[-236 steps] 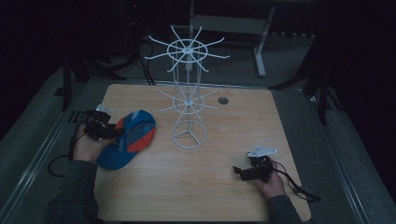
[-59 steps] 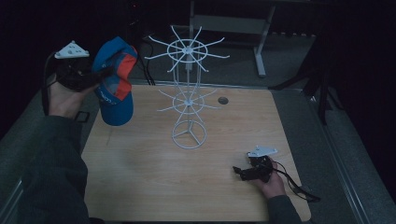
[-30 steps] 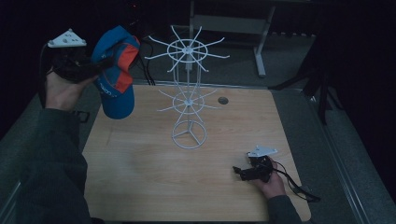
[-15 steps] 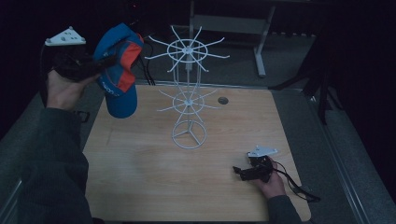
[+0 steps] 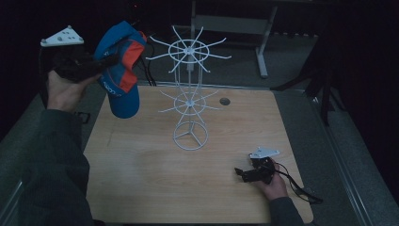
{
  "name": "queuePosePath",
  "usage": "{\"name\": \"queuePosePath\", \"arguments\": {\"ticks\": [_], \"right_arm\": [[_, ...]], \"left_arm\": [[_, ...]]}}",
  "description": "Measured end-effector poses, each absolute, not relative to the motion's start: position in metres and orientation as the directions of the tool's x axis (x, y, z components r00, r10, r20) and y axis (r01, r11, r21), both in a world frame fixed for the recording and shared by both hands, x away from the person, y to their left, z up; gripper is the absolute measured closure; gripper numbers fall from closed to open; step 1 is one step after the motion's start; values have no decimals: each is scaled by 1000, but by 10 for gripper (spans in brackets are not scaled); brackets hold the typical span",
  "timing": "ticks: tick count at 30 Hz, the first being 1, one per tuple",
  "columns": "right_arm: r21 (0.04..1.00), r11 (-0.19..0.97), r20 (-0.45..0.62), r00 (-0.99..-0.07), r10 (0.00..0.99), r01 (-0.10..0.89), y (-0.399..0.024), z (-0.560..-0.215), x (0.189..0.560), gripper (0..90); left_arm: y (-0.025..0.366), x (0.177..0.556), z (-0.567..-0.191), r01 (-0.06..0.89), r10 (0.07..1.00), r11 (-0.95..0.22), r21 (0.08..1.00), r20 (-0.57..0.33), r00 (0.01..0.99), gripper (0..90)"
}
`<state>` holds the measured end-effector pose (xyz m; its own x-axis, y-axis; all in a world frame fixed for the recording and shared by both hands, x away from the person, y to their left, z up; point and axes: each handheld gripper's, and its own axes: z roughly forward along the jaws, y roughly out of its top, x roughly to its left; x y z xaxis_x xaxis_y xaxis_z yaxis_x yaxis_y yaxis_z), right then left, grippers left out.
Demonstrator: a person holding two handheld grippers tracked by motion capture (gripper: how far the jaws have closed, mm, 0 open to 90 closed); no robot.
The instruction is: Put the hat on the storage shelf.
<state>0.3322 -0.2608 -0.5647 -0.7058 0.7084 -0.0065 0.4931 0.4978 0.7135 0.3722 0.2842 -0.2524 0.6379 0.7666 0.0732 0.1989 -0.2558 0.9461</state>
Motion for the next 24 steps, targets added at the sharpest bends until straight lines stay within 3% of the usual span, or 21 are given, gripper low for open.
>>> {"name": "queuePosePath", "arguments": {"ticks": [24], "right_arm": [[713,499,-8,-706,708,492,-261,-565,332,104]], "left_arm": [[283,368,-247,162,741,-228,960,63,668,880]]}}
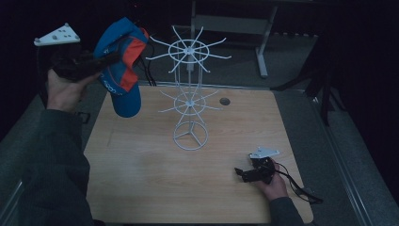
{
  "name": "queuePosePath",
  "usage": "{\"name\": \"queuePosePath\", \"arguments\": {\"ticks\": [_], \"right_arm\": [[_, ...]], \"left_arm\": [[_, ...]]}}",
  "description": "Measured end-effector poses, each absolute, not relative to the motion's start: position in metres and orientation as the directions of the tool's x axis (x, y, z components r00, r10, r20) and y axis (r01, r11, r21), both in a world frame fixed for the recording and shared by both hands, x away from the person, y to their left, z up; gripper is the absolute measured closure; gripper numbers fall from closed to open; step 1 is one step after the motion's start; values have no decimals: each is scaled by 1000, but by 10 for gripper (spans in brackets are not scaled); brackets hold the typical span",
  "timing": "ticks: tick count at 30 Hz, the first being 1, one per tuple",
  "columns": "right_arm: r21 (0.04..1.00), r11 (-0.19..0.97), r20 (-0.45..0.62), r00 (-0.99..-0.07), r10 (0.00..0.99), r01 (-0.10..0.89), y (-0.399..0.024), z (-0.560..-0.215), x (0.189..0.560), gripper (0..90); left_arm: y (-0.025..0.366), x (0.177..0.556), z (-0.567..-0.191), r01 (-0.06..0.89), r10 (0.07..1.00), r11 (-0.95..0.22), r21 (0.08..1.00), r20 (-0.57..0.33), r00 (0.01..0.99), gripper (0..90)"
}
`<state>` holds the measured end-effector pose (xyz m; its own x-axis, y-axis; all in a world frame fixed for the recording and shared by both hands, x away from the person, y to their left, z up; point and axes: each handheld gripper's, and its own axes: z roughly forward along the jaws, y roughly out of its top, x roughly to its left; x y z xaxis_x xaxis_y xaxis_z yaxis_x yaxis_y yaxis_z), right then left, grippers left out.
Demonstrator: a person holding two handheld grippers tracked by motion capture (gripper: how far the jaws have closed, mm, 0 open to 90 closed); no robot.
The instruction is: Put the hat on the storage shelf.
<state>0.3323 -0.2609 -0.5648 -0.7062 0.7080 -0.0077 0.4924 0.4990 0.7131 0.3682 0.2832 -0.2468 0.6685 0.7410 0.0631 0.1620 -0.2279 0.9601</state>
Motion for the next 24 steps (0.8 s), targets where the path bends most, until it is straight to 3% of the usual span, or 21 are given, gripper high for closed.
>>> {"name": "queuePosePath", "arguments": {"ticks": [24], "right_arm": [[713,499,-8,-707,708,491,-261,-565,332,104]], "left_arm": [[278,372,-247,161,715,-256,953,75,695,880]]}}
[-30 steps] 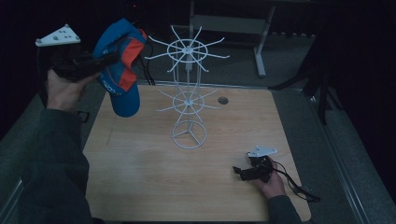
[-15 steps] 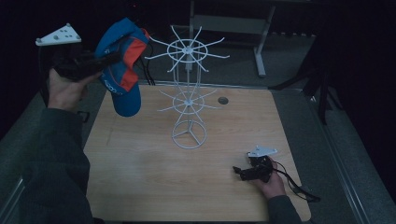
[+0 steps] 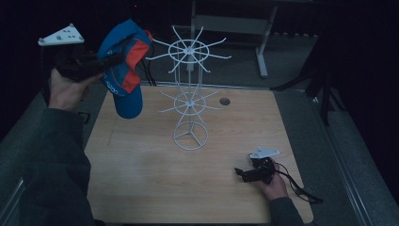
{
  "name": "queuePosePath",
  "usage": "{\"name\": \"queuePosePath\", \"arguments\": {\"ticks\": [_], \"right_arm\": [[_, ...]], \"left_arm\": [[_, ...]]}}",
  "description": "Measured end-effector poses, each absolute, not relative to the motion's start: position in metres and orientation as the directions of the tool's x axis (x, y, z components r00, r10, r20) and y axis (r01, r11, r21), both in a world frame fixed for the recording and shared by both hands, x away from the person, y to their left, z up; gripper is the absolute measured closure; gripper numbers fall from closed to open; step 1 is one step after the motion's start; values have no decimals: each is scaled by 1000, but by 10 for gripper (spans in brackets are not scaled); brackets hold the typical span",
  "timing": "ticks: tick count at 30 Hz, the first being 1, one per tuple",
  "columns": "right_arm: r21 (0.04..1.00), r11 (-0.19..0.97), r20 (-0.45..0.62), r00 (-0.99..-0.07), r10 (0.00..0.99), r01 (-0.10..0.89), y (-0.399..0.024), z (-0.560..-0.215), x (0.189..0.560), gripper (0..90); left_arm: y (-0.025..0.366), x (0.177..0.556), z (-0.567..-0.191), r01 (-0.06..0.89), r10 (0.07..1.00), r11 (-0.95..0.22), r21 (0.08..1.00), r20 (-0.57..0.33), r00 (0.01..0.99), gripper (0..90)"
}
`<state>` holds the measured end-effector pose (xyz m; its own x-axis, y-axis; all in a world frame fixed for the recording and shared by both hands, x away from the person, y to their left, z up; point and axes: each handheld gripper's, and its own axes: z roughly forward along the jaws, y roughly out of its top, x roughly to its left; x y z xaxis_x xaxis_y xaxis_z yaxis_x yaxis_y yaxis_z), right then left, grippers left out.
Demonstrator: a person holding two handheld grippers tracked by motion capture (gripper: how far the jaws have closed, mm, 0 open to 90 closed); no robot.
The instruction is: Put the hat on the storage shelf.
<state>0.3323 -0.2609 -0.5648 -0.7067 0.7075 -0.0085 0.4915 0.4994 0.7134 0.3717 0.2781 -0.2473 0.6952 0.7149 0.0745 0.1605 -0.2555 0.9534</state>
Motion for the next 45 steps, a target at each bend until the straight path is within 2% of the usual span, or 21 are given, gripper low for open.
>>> {"name": "queuePosePath", "arguments": {"ticks": [15,26,29,38,39,40,45], "right_arm": [[713,499,-8,-706,708,492,-261,-565,332,104],[713,499,-8,-706,708,493,-261,-565,332,104],[714,499,-8,-706,708,492,-261,-565,332,104],[714,499,-8,-707,707,491,-261,-565,332,104],[713,499,-7,-707,708,492,-261,-565,332,104],[713,499,-7,-707,708,492,-261,-565,332,104],[712,498,-6,-706,709,495,-261,-565,332,104]], "left_arm": [[266,377,-256,205,695,-334,920,94,713,879],[260,376,-254,189,669,-349,918,103,736,877],[261,377,-255,191,669,-342,920,95,738,776],[264,377,-259,222,693,-346,911,89,716,654],[265,377,-259,224,700,-342,913,88,709,604],[265,377,-258,225,705,-335,915,85,705,604],[270,375,-259,231,732,-306,924,73,678,490]]}}
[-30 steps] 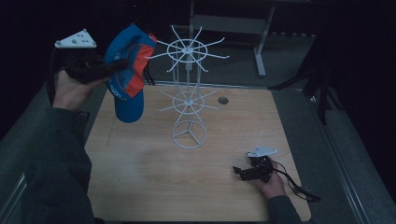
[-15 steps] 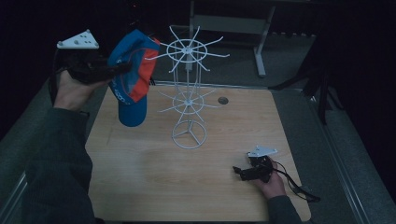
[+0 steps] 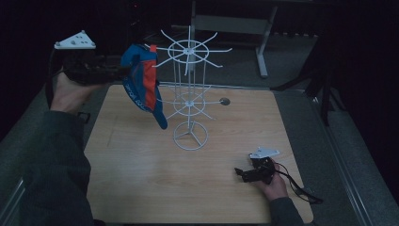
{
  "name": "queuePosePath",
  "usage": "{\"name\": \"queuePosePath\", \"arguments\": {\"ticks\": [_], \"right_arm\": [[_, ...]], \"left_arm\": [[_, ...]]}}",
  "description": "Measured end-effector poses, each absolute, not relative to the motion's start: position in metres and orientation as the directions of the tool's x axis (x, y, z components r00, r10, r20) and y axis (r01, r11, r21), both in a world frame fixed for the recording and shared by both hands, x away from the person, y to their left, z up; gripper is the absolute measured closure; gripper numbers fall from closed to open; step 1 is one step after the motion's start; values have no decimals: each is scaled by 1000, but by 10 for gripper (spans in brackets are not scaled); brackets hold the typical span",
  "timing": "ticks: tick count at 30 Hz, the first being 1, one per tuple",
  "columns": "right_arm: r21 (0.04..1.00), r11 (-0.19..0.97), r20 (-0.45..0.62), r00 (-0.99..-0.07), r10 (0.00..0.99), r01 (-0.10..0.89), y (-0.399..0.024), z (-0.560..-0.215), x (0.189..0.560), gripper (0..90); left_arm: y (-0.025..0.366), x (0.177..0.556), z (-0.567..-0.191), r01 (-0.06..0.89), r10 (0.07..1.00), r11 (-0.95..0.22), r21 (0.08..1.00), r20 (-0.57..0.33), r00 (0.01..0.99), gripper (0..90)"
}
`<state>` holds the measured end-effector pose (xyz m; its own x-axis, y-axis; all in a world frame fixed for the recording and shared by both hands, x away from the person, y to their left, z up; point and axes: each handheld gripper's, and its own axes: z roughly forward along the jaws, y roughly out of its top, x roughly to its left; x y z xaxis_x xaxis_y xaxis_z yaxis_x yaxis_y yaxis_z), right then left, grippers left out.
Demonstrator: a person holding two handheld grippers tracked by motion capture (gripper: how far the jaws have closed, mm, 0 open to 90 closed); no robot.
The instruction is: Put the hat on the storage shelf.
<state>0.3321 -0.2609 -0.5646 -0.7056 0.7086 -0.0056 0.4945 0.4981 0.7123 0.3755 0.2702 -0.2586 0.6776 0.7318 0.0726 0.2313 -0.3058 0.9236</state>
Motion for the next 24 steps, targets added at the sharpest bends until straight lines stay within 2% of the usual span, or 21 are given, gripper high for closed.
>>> {"name": "queuePosePath", "arguments": {"ticks": [8,24], "right_arm": [[713,499,-8,-706,708,492,-261,-565,332,104],[713,498,-6,-706,708,493,-261,-565,332,104]], "left_arm": [[274,375,-262,239,744,-292,926,63,666,434],[280,372,-264,242,760,-279,929,60,647,415]]}}
